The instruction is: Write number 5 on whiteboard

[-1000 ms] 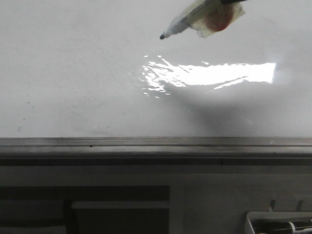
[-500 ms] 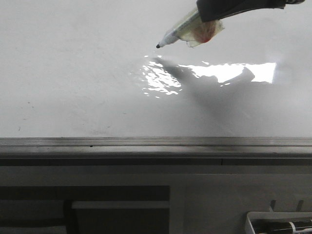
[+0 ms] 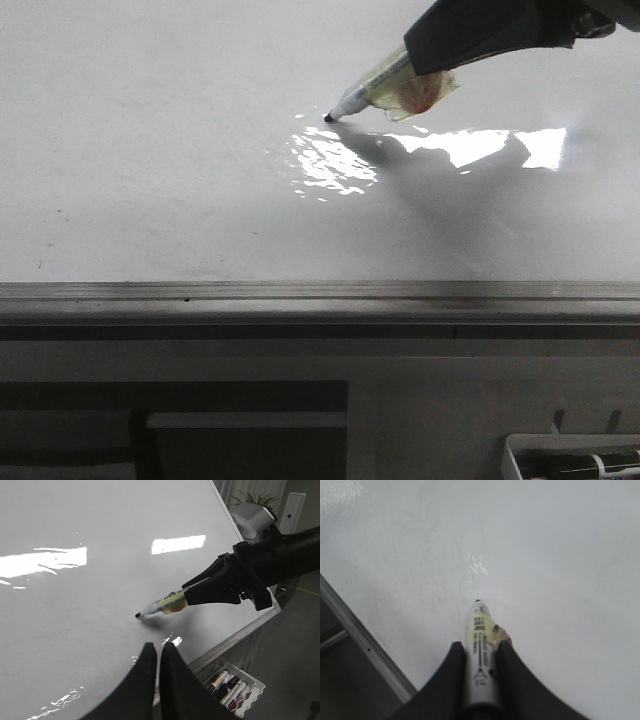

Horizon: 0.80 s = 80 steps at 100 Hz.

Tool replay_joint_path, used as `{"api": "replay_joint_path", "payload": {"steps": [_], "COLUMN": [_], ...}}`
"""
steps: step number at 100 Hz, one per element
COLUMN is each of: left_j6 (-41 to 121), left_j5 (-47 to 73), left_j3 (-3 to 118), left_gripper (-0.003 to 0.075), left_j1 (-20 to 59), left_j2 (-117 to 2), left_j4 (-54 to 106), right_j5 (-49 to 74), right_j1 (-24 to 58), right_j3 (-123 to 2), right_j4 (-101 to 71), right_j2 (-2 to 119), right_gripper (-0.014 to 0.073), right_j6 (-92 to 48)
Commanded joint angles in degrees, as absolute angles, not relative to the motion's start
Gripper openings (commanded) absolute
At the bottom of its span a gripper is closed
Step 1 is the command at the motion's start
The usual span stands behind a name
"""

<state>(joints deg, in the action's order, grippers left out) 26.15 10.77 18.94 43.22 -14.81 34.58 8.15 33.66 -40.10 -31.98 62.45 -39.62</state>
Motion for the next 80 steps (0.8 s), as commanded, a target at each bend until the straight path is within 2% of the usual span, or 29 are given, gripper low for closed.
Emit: {"api": "replay_joint_path", "payload": {"steps": [1,16,42,80], "left_j6": [25.59,25.59,25.59,25.59], "left_j5": [7.3,7.3,7.4,8.39], "left_j3": [20.51,20.51,20.51,20.51], "left_gripper": [-0.002,-0.002,-0.002,-0.002], "left_j1": [43.59,43.59,43.59,43.59], "left_j2": [-15.6,-15.6,-15.6,-15.6], "left_j4": [35.35,35.35,35.35,35.35], "right_j5": [8.55,12.67,12.82,18.86], "right_j1": [32.94,33.04,32.79,26.76], "right_j3": [-41.78,-41.78,-41.78,-41.78], "right_j4": [-31.89,-31.89,-31.02,-30.59], "right_j2": [62.44,62.44,62.44,59.74], "right_gripper": [-0.004,-0.004,-0.004,-0.0039], "right_j6": [-39.87,-39.78,-39.78,-39.74]}}
